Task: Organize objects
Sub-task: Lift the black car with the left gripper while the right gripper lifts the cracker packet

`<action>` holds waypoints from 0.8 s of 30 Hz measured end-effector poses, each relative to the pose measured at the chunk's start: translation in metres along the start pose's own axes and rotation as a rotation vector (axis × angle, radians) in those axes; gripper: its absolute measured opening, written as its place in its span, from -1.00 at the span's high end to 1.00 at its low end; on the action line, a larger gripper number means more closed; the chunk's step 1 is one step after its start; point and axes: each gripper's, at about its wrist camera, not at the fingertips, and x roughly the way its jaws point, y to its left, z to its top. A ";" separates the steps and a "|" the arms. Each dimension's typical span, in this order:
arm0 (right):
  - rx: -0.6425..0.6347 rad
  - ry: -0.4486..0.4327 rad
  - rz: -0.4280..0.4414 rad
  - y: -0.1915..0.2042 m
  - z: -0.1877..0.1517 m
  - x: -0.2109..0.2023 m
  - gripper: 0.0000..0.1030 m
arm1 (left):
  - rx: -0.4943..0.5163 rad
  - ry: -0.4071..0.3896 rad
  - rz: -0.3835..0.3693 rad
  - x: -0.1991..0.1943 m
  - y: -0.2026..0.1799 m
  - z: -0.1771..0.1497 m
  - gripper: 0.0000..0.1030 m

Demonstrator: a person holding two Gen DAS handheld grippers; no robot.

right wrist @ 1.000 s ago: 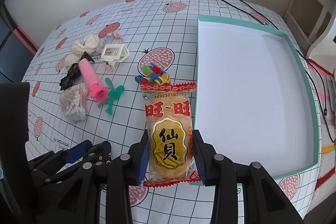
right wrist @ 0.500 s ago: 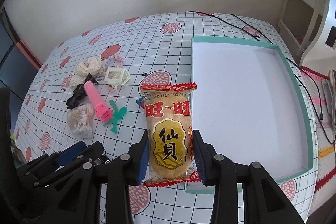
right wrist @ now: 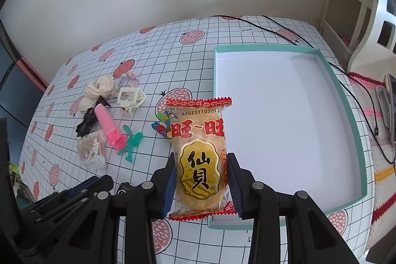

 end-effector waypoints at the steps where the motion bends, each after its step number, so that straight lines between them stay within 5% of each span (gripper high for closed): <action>1: -0.001 -0.001 -0.001 0.000 0.000 0.000 0.22 | -0.018 0.010 0.003 0.003 0.002 -0.001 0.08; 10: 0.008 0.001 -0.007 -0.009 0.001 0.000 0.22 | -0.078 0.095 -0.007 0.033 -0.004 -0.011 0.04; 18: 0.011 0.004 -0.007 -0.011 0.001 0.001 0.22 | -0.013 0.103 0.059 0.050 -0.028 -0.022 0.02; 24: 0.010 0.006 -0.005 -0.011 0.001 0.002 0.22 | 0.079 0.095 0.121 0.055 -0.044 -0.030 0.32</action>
